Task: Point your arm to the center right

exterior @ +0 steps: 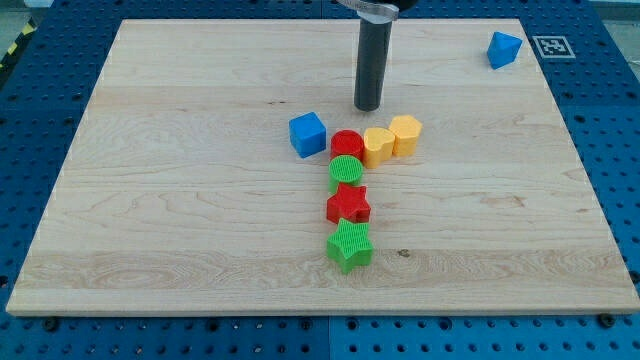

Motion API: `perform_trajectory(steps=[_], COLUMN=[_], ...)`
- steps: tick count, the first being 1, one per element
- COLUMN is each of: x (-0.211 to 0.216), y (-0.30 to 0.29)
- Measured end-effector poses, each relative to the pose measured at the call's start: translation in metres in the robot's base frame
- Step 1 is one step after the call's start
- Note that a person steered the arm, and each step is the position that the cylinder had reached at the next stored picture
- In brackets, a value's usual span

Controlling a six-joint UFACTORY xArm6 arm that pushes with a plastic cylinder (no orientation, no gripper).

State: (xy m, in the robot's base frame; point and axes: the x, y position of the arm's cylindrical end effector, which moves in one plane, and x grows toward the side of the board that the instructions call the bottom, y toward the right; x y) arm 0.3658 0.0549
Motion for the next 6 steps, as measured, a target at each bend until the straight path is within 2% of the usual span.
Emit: perform_trajectory(steps=[6], x=[0.000], y=[0.031])
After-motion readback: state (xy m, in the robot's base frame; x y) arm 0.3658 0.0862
